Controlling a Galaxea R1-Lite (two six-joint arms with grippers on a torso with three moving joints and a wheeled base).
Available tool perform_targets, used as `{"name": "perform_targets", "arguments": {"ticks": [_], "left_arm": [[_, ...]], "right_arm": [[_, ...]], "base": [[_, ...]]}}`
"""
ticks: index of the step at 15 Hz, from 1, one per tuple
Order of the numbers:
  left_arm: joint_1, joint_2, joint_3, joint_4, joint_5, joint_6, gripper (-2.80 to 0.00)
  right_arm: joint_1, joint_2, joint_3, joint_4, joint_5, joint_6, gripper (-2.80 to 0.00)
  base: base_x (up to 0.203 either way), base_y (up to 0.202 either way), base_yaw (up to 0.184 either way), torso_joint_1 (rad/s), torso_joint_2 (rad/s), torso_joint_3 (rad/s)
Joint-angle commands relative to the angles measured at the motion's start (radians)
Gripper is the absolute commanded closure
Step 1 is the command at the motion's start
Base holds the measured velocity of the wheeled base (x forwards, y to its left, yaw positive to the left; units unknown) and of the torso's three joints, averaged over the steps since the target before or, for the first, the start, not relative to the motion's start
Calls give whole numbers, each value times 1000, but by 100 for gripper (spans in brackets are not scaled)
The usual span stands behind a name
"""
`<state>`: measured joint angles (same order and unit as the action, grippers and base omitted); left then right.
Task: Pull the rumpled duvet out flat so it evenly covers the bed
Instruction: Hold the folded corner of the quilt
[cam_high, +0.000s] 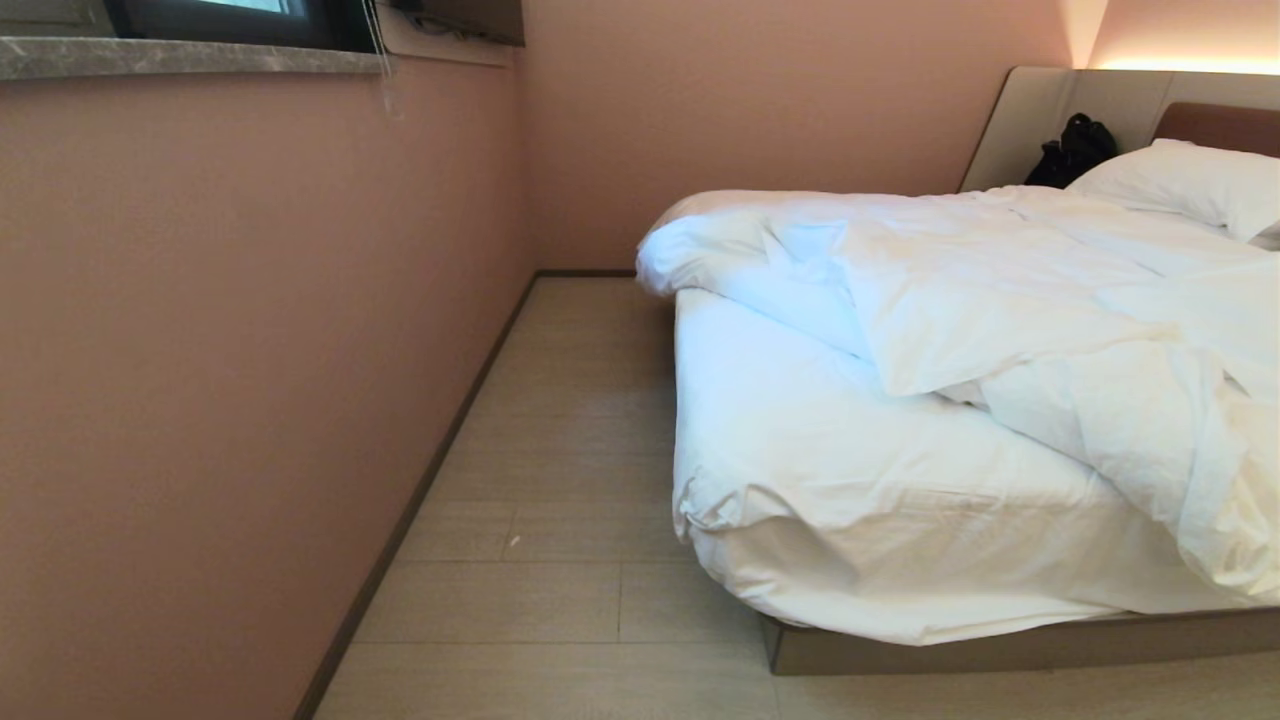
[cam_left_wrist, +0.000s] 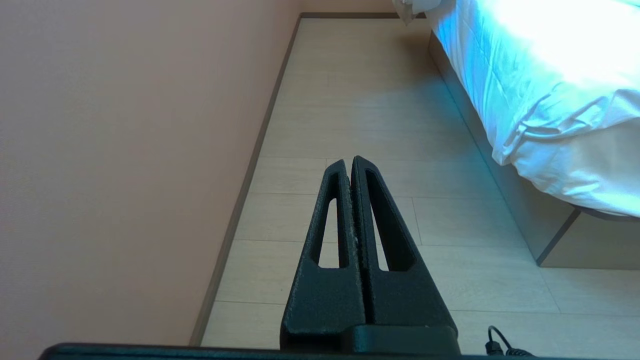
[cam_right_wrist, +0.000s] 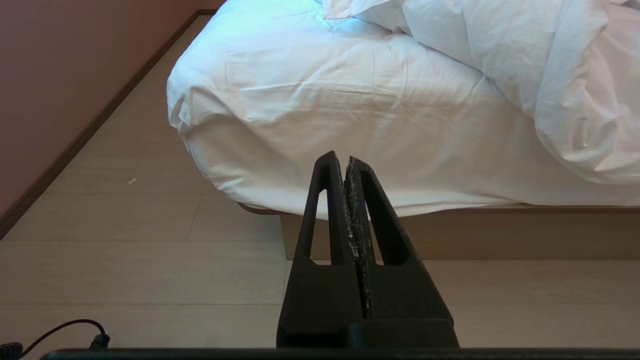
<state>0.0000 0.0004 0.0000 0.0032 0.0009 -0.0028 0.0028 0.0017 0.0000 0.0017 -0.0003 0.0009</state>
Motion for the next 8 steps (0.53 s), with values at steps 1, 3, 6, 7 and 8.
{"name": "perform_targets", "arguments": {"ticks": [1,3,6,7,8], "left_arm": [[0,0,0,-2,1,0,0],[0,0,0,0,1,0,0],[0,0,0,0,1,0,0],[0,0,-1,0,1,1,0],[0,0,0,0,1,0,0]], "right_arm": [[0,-2,0,0,0,-4,0],[0,0,0,0,0,-4,0],[0,0,0,0,-1,-1,0],[0,0,0,0,0,-4,0],[0,0,0,1,0,-7,0]], "base": [[0,0,0,0,0,0],[0,0,0,0,0,0],[0,0,0,0,0,0],[0,0,0,0,0,0],[0,0,0,0,0,0]]}}
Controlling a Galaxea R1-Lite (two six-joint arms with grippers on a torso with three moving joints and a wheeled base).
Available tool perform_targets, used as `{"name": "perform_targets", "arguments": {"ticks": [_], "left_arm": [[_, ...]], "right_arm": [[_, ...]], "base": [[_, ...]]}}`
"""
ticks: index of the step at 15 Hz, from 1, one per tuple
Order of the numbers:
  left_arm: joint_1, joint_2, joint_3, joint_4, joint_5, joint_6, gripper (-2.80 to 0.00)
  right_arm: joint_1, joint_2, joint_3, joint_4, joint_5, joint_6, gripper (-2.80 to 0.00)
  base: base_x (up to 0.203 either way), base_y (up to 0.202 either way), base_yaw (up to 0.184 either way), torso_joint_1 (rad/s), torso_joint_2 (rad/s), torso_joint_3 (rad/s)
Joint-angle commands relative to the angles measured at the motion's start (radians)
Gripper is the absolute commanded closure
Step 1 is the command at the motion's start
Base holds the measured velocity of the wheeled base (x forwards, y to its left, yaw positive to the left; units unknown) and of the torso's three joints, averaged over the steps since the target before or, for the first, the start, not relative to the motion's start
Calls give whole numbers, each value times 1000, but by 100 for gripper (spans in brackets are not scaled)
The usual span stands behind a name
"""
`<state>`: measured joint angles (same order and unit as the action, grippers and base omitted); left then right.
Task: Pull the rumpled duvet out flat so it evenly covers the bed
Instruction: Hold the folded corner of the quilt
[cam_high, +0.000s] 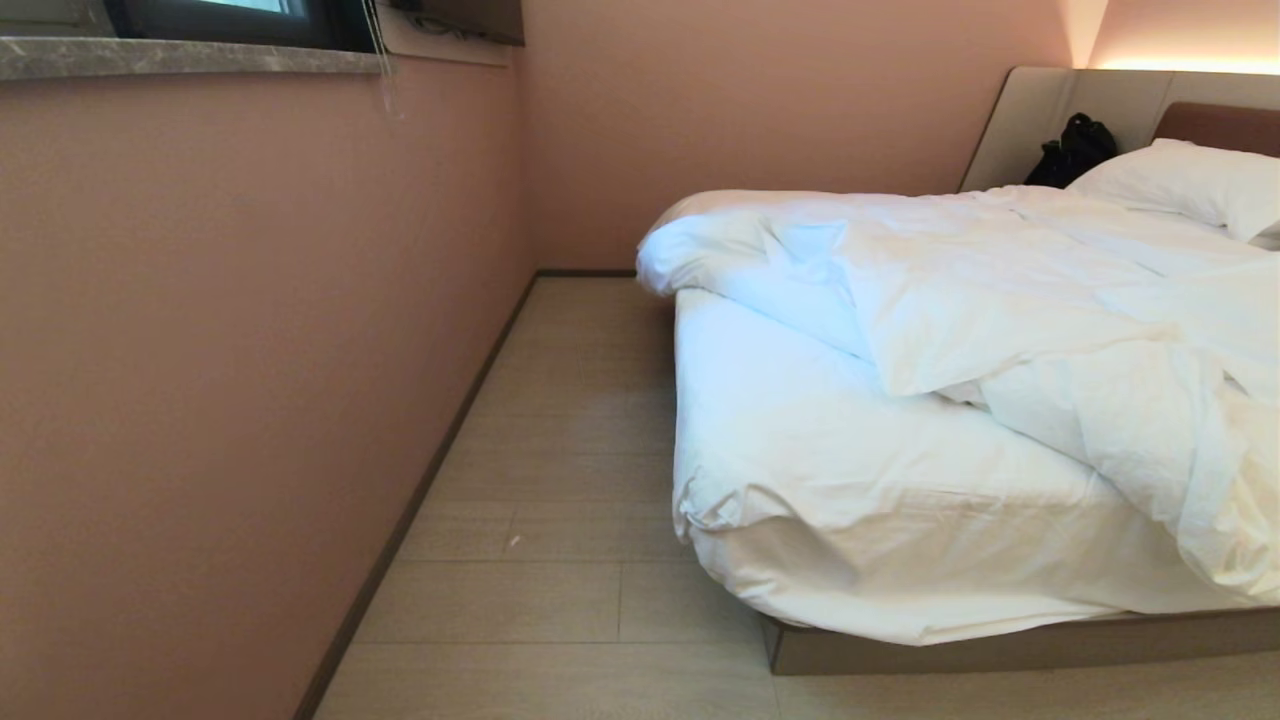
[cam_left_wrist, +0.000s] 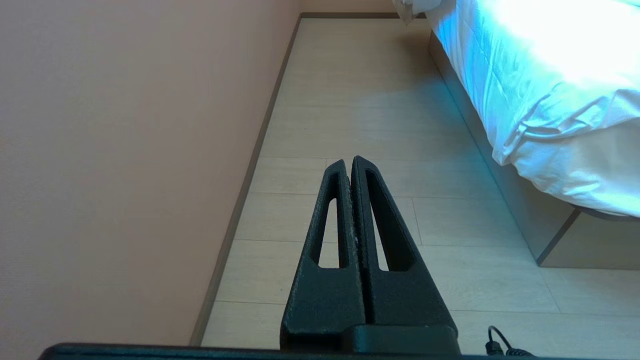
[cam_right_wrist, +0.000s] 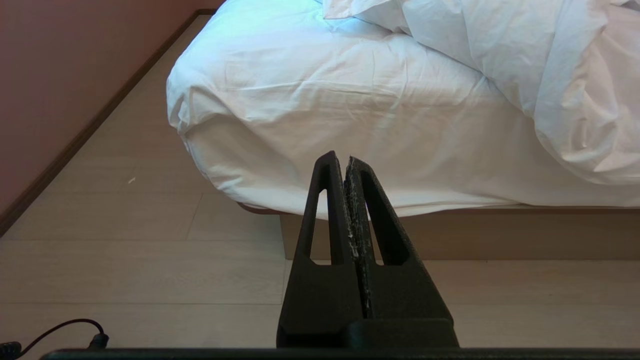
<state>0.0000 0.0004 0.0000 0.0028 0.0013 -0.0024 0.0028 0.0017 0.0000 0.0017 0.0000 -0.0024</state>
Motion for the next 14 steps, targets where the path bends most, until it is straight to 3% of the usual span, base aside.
{"name": "perform_targets", "arguments": {"ticks": [1,14], "left_arm": [[0,0,0,0,0,-1,0],[0,0,-1,-1,3,5,0]], "right_arm": [[0,0,0,1,0,-4,0],[0,0,-2,3,0,-5,0]], "base": [[0,0,0,0,0,0],[7,0,0,-1,0,0]]}}
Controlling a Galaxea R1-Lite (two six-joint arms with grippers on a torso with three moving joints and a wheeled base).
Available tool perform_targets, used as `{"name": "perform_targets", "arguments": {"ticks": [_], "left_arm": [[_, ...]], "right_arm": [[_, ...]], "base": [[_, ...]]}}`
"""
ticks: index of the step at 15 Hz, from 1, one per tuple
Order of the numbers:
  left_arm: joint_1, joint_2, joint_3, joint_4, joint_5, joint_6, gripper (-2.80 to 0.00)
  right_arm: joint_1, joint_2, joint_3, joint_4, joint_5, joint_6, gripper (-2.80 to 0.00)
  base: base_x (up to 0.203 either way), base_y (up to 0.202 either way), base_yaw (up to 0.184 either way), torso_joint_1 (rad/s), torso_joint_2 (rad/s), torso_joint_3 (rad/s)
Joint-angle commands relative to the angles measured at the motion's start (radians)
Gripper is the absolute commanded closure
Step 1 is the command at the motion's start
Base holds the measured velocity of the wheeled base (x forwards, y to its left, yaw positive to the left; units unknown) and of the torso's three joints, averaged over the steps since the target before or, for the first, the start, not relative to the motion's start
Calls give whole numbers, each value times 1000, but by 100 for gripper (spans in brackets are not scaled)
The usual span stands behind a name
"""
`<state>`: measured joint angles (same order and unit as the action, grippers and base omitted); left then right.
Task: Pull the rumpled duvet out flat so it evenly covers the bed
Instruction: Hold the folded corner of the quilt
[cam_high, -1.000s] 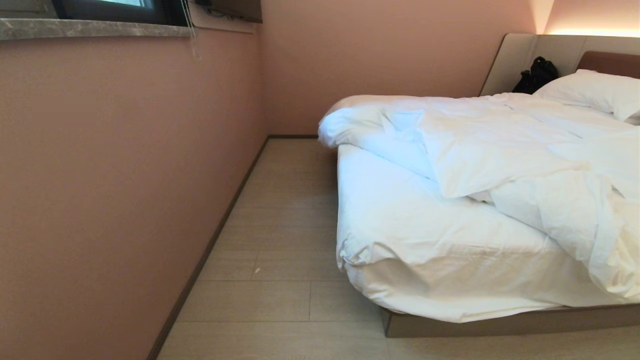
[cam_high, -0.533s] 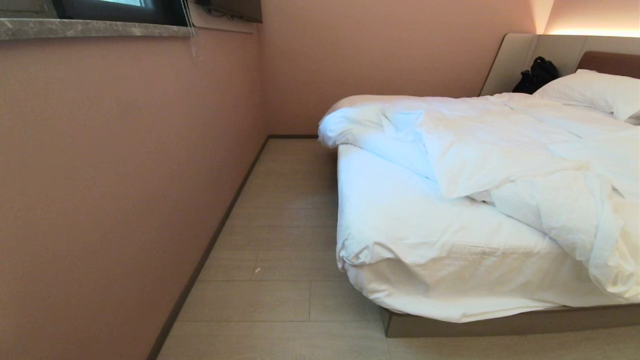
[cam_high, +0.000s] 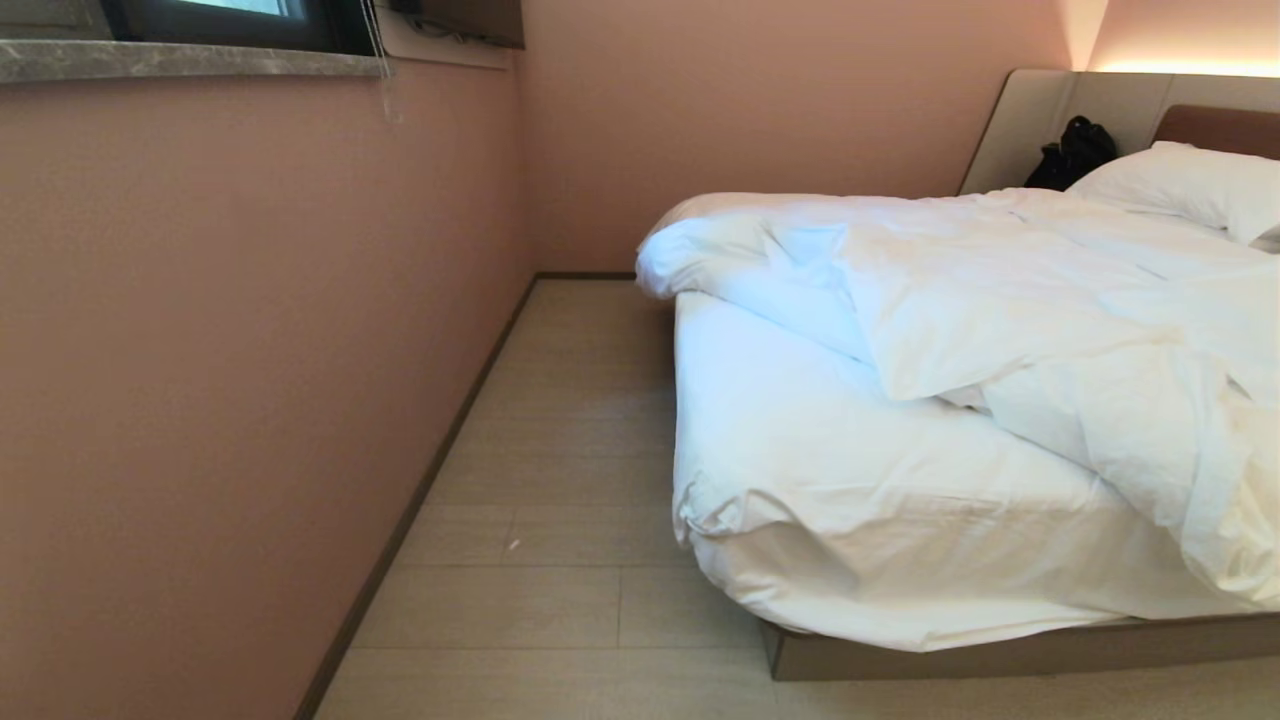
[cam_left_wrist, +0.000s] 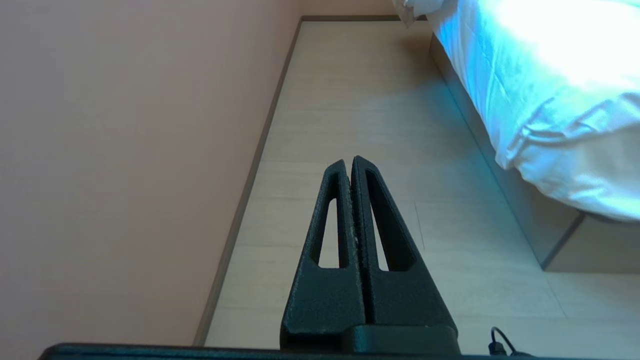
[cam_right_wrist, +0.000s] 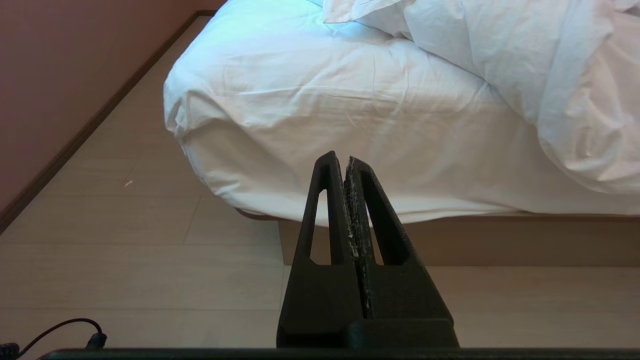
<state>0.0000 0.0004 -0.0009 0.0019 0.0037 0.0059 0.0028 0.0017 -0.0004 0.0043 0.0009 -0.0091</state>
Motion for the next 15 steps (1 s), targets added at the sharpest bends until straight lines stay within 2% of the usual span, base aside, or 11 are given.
{"name": "perform_targets", "arguments": {"ticks": [1,15], "left_arm": [[0,0,1,0,-1,-4,0],[0,0,1,2,-1,-6,0]], "right_arm": [[0,0,-1,0,-1,1,0],[0,0,-1,-1,-1,8,0]], "base": [[175,0,-1,7,-2,7],[196,0,-1,3,3,4]]}}
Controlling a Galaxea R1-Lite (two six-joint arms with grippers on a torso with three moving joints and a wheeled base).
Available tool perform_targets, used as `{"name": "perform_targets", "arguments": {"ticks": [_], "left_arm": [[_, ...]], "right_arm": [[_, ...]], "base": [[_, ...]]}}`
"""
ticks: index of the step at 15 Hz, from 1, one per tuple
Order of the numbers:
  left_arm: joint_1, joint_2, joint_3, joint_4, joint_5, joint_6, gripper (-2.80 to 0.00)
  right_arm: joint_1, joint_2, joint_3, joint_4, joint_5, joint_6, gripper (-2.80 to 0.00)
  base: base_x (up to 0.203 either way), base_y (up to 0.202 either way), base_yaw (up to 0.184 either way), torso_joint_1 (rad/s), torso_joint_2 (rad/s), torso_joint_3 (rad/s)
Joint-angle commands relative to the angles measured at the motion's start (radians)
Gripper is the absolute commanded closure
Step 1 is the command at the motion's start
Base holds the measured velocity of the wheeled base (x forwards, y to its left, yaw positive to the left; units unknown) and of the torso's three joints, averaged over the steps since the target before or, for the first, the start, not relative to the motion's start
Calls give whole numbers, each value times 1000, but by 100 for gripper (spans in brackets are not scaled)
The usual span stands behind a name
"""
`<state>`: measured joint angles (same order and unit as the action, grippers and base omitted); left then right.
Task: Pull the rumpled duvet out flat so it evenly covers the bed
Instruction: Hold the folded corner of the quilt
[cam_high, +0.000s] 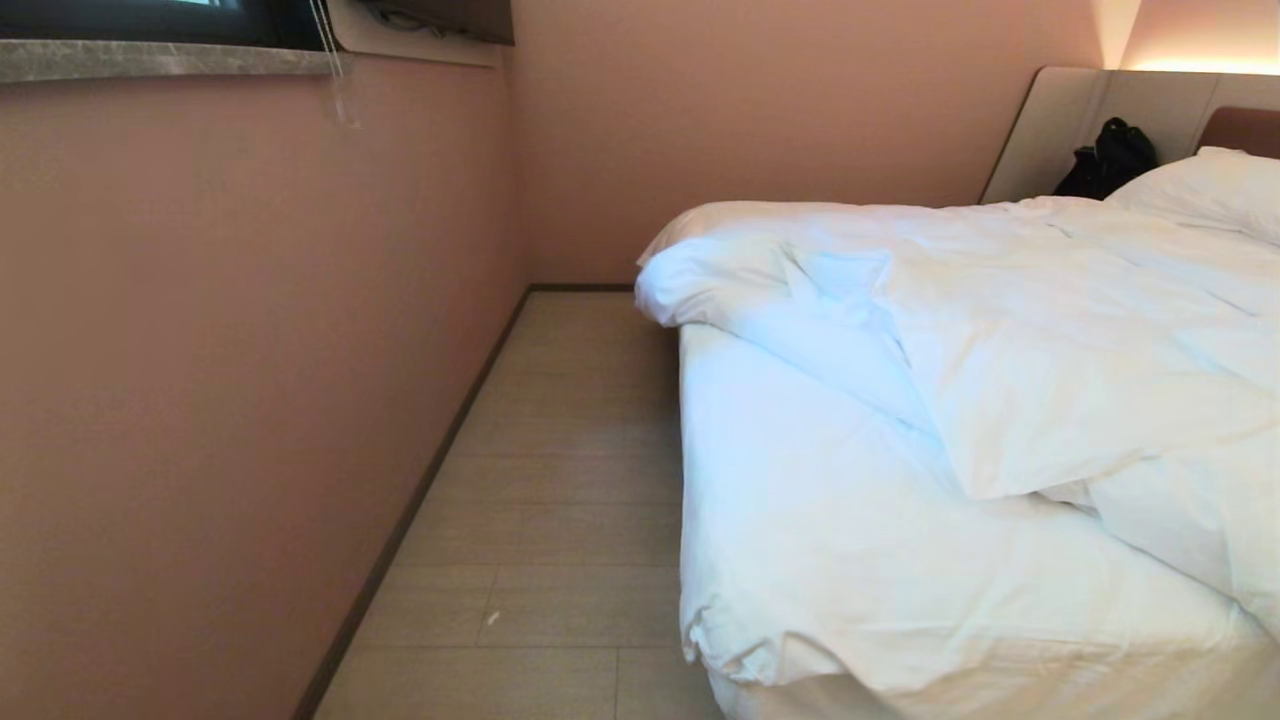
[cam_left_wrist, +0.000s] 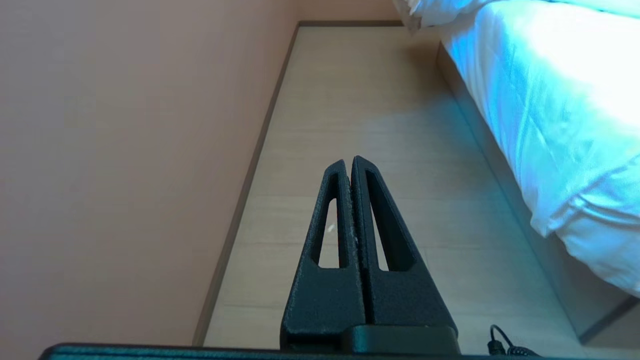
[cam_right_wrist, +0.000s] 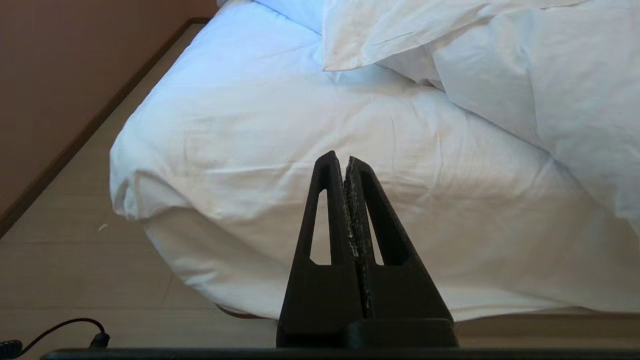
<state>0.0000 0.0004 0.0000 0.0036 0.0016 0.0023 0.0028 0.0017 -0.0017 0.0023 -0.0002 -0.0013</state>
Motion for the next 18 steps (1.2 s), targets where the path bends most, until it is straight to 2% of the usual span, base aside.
{"name": "perform_targets", "arguments": {"ticks": [1,18], "left_arm": [[0,0,0,-1,0,-4,0],[0,0,-2,1,2,4,0]], "right_arm": [[0,0,0,1,0,0,0],[0,0,0,1,0,0,0]], "base": [[144,0,1,4,8,0],[3,0,1,1,0,0]]}}
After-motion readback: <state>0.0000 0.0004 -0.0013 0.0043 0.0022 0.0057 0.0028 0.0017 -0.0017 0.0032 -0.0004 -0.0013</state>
